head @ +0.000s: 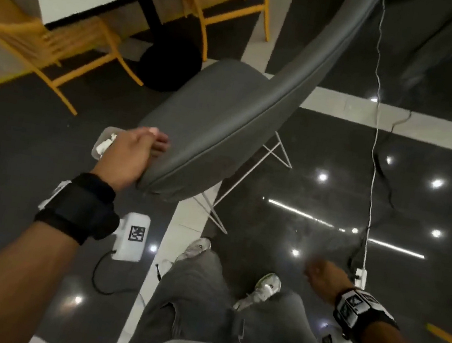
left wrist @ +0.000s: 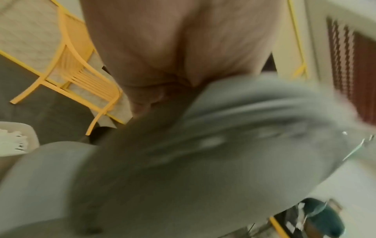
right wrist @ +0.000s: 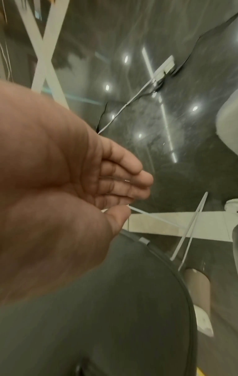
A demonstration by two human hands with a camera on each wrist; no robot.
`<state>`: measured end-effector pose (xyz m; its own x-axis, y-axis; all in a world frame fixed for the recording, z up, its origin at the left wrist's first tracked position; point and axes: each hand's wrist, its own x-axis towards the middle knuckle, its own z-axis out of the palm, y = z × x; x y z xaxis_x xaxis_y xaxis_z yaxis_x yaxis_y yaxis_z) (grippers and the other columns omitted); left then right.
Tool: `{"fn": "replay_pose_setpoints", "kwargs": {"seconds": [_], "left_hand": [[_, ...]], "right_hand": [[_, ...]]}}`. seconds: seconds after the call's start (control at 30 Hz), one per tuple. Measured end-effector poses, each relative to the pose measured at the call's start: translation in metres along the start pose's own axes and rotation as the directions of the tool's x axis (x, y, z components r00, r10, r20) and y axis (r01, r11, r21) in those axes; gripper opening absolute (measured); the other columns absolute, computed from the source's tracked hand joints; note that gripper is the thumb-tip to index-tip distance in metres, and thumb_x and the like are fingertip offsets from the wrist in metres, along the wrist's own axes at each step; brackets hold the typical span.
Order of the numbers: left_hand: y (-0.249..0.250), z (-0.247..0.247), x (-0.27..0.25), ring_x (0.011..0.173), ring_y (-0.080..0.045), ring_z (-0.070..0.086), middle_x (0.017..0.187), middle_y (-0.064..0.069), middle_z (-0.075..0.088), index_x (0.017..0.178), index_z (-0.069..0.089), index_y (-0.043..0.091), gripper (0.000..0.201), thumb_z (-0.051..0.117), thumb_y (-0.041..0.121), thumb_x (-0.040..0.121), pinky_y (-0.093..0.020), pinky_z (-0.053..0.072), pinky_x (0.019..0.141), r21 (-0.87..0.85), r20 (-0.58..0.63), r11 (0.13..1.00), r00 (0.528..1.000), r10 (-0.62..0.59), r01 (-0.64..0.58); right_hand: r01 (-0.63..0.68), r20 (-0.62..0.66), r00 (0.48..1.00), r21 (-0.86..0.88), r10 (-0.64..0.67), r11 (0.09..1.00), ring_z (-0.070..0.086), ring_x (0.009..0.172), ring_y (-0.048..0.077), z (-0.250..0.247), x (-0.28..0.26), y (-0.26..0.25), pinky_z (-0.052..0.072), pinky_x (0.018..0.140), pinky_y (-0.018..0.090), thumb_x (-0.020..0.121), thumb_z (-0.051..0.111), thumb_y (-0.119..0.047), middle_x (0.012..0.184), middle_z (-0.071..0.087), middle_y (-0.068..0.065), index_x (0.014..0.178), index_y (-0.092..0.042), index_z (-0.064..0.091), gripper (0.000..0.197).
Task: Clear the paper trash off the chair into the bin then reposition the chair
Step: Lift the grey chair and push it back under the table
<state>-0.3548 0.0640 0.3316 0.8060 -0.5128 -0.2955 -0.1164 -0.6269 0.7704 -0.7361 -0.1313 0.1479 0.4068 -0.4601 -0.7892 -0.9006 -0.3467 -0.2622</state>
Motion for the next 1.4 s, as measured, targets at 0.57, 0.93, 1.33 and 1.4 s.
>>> {"fn": "replay_pose_setpoints", "kwargs": {"seconds": [0.57, 0.93, 1.33, 1.4], "left_hand": [[0.136, 0.114, -0.019, 0.059, -0.031, 0.053, 0.065, -0.004, 0.054, 0.073, 0.052, 0.018, 0.041, 0.027, 0.043, 0.093, -0.035, 0.043, 0.06, 0.631, -0.459, 0.725, 0.886, 0.063, 0.275], [0.153, 0.125, -0.001, 0.054, -0.031, 0.053, 0.06, -0.006, 0.058, 0.064, 0.053, 0.016, 0.039, 0.031, 0.036, 0.09, -0.031, 0.038, 0.055, 0.582, -0.529, 0.676, 0.842, -0.106, 0.451], [0.168, 0.143, 0.013, 0.053, -0.035, 0.054, 0.059, -0.013, 0.062, 0.058, 0.049, 0.013, 0.042, 0.032, 0.039, 0.087, -0.032, 0.037, 0.056, 0.579, -0.641, 0.628, 0.766, -0.043, 0.52], [0.166, 0.144, 0.012, 0.054, -0.035, 0.054, 0.06, -0.011, 0.061, 0.058, 0.047, 0.014, 0.042, 0.03, 0.039, 0.087, -0.032, 0.043, 0.057, 0.576, -0.645, 0.636, 0.764, -0.032, 0.514]], "right_hand": [[0.923, -0.239, 0.281, -0.197, -0.93, 0.329, 0.061, 0.098, 0.003, -0.265, -0.039, -0.184, 0.049, 0.089, 0.018, 0.096, 0.058, -0.026, 0.105, 0.064, -0.013, 0.115, -0.023, 0.069, 0.022], [0.672, 0.046, 0.311, -0.717, -0.949, 0.185, 0.059, 0.076, 0.016, -0.374, 0.043, -0.25, 0.048, 0.084, 0.039, 0.099, 0.023, -0.059, 0.08, 0.064, -0.006, 0.086, -0.026, 0.069, 0.058], [0.521, 0.042, 0.332, -0.841, -0.942, 0.146, 0.056, 0.061, 0.031, -0.413, 0.076, -0.262, 0.038, 0.058, 0.032, 0.092, 0.022, -0.061, 0.063, 0.062, 0.007, 0.072, -0.019, 0.07, 0.067], [0.53, 0.026, 0.33, -0.832, -0.944, 0.163, 0.057, 0.063, 0.03, -0.424, 0.084, -0.26, 0.037, 0.058, 0.032, 0.092, 0.021, -0.06, 0.065, 0.063, 0.007, 0.074, -0.019, 0.072, 0.067]]}}
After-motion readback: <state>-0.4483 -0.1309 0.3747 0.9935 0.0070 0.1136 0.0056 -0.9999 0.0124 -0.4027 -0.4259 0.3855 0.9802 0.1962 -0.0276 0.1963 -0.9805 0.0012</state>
